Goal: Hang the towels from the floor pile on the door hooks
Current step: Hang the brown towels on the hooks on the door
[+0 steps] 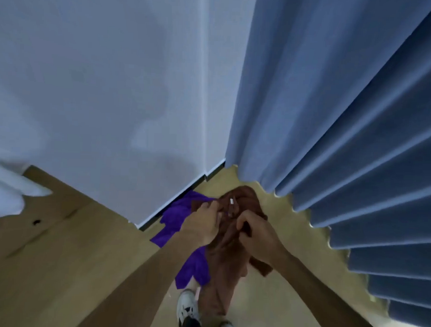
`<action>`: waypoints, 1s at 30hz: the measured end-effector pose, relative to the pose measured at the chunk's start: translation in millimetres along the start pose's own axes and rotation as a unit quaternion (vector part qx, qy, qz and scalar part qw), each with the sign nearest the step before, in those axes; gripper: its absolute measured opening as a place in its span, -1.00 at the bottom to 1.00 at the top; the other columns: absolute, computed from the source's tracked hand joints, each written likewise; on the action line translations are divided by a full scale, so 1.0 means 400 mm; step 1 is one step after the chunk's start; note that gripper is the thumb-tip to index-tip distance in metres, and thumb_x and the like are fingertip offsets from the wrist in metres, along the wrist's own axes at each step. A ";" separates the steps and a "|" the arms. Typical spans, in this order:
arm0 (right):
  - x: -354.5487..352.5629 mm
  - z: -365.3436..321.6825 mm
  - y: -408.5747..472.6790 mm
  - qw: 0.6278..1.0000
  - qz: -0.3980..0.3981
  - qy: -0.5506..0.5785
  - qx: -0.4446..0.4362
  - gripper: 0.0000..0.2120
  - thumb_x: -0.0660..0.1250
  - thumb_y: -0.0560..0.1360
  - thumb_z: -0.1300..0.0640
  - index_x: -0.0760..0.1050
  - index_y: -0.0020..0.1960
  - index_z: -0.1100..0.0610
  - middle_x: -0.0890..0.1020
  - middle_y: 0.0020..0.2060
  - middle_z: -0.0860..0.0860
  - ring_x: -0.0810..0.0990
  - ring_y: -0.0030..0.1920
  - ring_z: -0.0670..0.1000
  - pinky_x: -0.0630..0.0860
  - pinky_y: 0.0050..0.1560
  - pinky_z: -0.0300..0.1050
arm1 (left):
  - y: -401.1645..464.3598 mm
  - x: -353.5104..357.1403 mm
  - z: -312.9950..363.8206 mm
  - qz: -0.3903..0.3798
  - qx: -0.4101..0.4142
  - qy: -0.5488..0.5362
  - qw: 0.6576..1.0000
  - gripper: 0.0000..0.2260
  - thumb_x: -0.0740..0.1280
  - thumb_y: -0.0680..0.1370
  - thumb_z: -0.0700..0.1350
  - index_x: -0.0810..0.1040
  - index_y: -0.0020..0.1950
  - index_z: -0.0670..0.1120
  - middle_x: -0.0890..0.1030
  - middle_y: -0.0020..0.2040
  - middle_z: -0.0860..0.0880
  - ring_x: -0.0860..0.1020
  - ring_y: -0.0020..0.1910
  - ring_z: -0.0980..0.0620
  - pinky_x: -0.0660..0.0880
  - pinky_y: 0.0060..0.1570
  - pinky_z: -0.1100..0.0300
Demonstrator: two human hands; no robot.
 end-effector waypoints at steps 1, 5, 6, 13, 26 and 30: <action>-0.050 -0.059 -0.009 1.000 -0.007 -0.002 -0.027 -0.80 0.23 0.28 0.40 0.41 -0.24 0.12 0.50 -0.30 -0.09 0.41 -0.27 -0.22 0.31 -0.23 -0.44 | -0.018 -0.062 0.053 0.015 0.030 -0.030 0.999 -0.66 0.05 0.57 0.03 0.41 0.25 -0.08 0.48 0.15 -0.14 0.49 0.16 -0.14 0.41 0.18 0.05; -0.226 -0.266 -0.031 0.994 0.011 -0.001 -0.113 -0.66 0.15 0.31 0.48 0.42 -0.27 0.04 0.46 -0.33 -0.16 0.44 -0.30 -0.26 0.32 -0.26 -0.44 | -0.108 -0.241 0.222 -0.002 0.129 -0.099 0.987 -0.71 0.17 0.52 -0.18 0.51 0.21 -0.08 0.57 0.17 -0.08 0.50 0.18 -0.01 0.32 0.07 0.33; -0.264 -0.311 -0.038 0.992 0.019 0.003 -0.123 -0.61 0.13 0.33 0.48 0.40 -0.28 -0.03 0.47 -0.34 -0.17 0.44 -0.32 -0.25 0.32 -0.29 -0.42 | -0.133 -0.277 0.246 0.003 0.129 -0.089 0.988 -0.71 0.19 0.51 -0.23 0.52 0.21 -0.08 0.58 0.18 -0.09 0.52 0.18 -0.03 0.35 0.07 0.31; -0.458 -0.582 -0.109 0.966 0.092 0.010 -0.240 -0.52 0.08 0.31 0.49 0.40 -0.31 -0.11 0.54 -0.38 -0.15 0.49 -0.30 -0.16 0.39 -0.25 -0.36 | -0.340 -0.515 0.325 0.114 0.125 0.043 0.985 -0.88 0.30 0.49 -0.18 0.57 -0.05 -0.19 0.55 -0.15 -0.06 0.49 -0.13 -0.02 0.36 -0.15 0.19; -0.539 -0.910 -0.167 0.912 0.164 0.099 -0.363 -0.56 0.06 0.28 0.43 0.48 -0.32 -0.08 0.59 -0.37 -0.22 0.51 -0.33 -0.23 0.41 -0.27 -0.41 | -0.678 -0.653 0.192 0.233 0.012 -0.051 0.971 -0.86 0.34 0.49 0.03 0.59 -0.02 0.00 0.62 -0.07 0.05 0.57 -0.06 0.06 0.49 -0.09 0.24; -0.516 -0.969 -0.143 0.910 0.188 0.127 -0.348 -0.60 0.06 0.27 0.41 0.47 -0.33 -0.05 0.60 -0.40 -0.16 0.52 -0.34 -0.19 0.42 -0.31 -0.42 | -0.786 -0.671 0.129 0.252 0.003 -0.096 0.963 -0.91 0.38 0.49 0.05 0.59 -0.07 0.06 0.65 -0.07 0.06 0.61 -0.05 0.07 0.54 -0.10 0.25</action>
Point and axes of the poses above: each hand's wrist, its own y-axis towards the middle knuckle, its own x-axis out of the palm, z = x × y, the point moved 4 cm from there along y, towards the middle knuckle
